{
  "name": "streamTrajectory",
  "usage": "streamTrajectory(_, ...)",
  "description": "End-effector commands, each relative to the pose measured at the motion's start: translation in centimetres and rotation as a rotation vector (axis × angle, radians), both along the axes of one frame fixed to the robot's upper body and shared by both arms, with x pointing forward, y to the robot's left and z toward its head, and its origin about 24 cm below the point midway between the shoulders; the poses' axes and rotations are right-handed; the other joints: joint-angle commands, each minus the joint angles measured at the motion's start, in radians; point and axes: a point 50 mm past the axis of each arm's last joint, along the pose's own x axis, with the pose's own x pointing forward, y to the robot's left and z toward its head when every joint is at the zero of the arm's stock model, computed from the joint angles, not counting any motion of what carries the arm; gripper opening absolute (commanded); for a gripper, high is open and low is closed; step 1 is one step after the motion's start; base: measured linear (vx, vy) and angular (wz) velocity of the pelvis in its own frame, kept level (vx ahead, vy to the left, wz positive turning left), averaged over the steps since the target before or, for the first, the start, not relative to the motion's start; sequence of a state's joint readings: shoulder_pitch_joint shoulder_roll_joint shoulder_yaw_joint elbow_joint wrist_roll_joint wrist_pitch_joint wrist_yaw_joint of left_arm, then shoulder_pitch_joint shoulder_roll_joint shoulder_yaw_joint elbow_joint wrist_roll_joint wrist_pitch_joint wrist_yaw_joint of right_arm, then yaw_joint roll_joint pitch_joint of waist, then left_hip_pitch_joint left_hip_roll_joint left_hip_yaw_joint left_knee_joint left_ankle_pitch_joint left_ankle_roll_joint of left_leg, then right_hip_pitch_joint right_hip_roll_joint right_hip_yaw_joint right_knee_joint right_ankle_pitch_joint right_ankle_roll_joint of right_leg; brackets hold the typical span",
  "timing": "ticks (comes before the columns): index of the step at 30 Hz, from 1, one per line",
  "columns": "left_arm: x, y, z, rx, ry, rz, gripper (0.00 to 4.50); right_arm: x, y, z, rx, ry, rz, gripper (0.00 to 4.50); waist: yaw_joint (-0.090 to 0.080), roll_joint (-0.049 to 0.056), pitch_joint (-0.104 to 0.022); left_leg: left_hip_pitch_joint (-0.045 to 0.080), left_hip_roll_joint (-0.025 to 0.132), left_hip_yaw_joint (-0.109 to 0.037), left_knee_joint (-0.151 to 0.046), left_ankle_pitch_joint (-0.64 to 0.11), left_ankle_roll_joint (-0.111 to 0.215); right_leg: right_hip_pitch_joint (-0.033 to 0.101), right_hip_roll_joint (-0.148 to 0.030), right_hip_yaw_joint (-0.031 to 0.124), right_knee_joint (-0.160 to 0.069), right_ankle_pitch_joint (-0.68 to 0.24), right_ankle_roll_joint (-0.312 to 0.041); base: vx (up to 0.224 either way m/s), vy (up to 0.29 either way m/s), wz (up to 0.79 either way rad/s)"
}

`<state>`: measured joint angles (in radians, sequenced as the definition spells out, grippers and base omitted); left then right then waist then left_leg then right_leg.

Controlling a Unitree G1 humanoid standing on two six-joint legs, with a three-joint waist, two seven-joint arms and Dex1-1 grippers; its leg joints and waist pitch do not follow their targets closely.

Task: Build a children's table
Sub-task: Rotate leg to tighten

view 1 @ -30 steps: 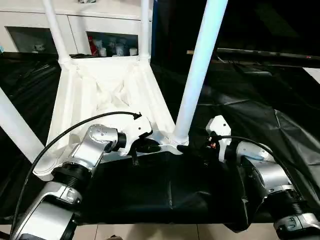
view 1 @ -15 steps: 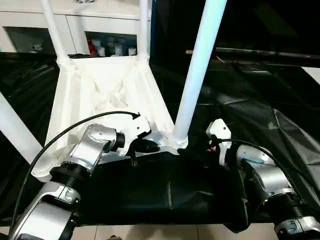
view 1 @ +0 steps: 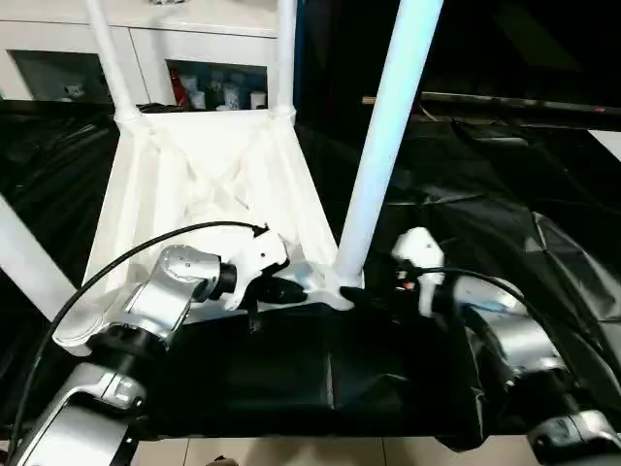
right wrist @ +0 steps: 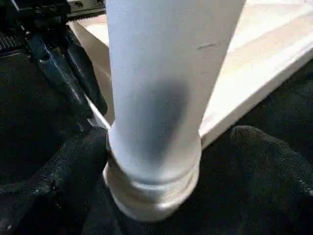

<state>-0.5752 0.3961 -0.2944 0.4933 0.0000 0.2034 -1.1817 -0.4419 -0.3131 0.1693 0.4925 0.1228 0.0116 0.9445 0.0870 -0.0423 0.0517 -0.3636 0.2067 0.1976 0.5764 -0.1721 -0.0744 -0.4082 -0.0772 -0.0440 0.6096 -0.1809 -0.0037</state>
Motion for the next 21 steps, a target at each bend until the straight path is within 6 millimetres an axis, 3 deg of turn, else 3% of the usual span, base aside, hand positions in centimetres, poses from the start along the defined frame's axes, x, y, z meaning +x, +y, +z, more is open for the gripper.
streamTrajectory(1, -0.92, -1.10, -0.45, -0.026, 0.046, -0.079, 0.06, 0.56, -0.20, 0.32, -0.027, -0.017, -0.002, 4.32, 0.000, 0.003, -0.064, 0.012, 0.025, -0.011, -0.062, -0.214, 0.025, 0.048, -0.055, 0.036, -0.064, -0.150, -0.230, 0.000, 0.000, 0.00)
streamTrajectory(7, -0.86, -0.90, -0.52, -0.021, 0.041, -0.064, 0.06, 0.62, -0.09, 0.18, -0.037, 0.002, 0.040, 4.32, 0.001, 0.000, -0.064, 0.012, 0.024, -0.010, -0.060, -0.207, 0.030, 0.050, -0.056, 0.037, -0.064, -0.157, -0.224, 0.000, 0.000, 0.00)
streamTrajectory(12, -0.92, -0.84, -0.47, -0.021, 0.044, -0.059, 0.00, 0.86, -0.10, 0.29, -0.023, 0.011, 0.048, 3.91, 0.001, 0.000, -0.064, 0.011, 0.024, -0.010, -0.059, -0.201, 0.037, 0.050, -0.055, 0.036, -0.063, -0.150, -0.229, 0.000, 0.000, 0.00)
streamTrajectory(14, -0.97, -0.84, -0.51, -0.023, 0.049, -0.056, 0.00, 0.89, -0.09, 0.27, -0.024, 0.013, 0.053, 3.55, 0.000, 0.000, -0.065, 0.012, 0.024, -0.010, -0.059, -0.199, 0.036, 0.049, -0.055, 0.036, -0.062, -0.151, -0.231, 0.000, 0.000, 0.00)
streamTrajectory(21, -1.11, -0.75, -0.76, -0.018, 0.063, -0.051, 0.00, 0.89, -0.23, 0.04, -0.030, 0.024, 0.055, 3.09, 0.000, 0.001, -0.064, 0.011, 0.024, -0.010, -0.058, -0.200, 0.037, 0.049, -0.055, 0.036, -0.063, -0.160, -0.229, 0.000, 0.000, 0.00)
